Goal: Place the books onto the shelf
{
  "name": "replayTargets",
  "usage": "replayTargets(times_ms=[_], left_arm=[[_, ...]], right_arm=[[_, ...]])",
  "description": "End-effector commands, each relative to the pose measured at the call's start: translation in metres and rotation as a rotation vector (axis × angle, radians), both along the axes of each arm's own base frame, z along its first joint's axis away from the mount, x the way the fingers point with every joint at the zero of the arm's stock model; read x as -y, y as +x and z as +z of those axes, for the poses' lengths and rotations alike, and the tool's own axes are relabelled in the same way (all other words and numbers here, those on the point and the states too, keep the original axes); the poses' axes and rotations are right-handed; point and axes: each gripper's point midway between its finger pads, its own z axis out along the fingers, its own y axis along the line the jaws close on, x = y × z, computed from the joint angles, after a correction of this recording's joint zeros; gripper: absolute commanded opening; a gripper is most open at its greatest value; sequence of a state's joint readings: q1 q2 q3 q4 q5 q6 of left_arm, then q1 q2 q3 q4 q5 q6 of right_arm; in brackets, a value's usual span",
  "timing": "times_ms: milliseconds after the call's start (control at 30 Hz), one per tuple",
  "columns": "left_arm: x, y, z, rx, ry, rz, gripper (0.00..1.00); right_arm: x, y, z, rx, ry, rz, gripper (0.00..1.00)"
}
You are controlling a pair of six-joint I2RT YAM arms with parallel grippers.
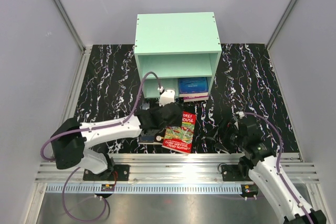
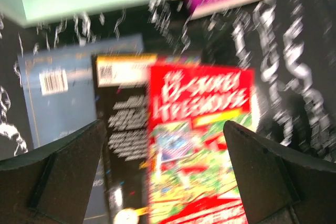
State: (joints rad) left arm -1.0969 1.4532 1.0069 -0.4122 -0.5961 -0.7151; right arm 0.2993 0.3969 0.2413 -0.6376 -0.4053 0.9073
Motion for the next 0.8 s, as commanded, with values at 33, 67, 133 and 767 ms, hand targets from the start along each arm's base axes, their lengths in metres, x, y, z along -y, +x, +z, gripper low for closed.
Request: replayTargets(times_ms=[33, 67, 133, 767], left_arm=[[0.006, -0.020, -0.020, -0.052, -0.076, -0.105, 0.99], [0.001, -0.024, -0.030, -0.066, -0.064, -0.106, 0.99], [0.003, -0.025, -0.034, -0.071, -0.075, -0.121, 0.99], [0.027, -0.057, -0.081, -0.277, -0.297, -0.241, 0.96]], right_arm=[[-0.020, 0.028, 0.017, 0.084, 0.090, 0.033, 1.00], [-0.021, 0.030, 0.015, 0.083, 0.095, 0.034, 1.00], [-0.025, 0.037, 0.013, 0.088, 0.103, 0.033, 1.00], [-0.088, 0.068, -0.054, 0.022, -0.017, 0.113, 0.98]])
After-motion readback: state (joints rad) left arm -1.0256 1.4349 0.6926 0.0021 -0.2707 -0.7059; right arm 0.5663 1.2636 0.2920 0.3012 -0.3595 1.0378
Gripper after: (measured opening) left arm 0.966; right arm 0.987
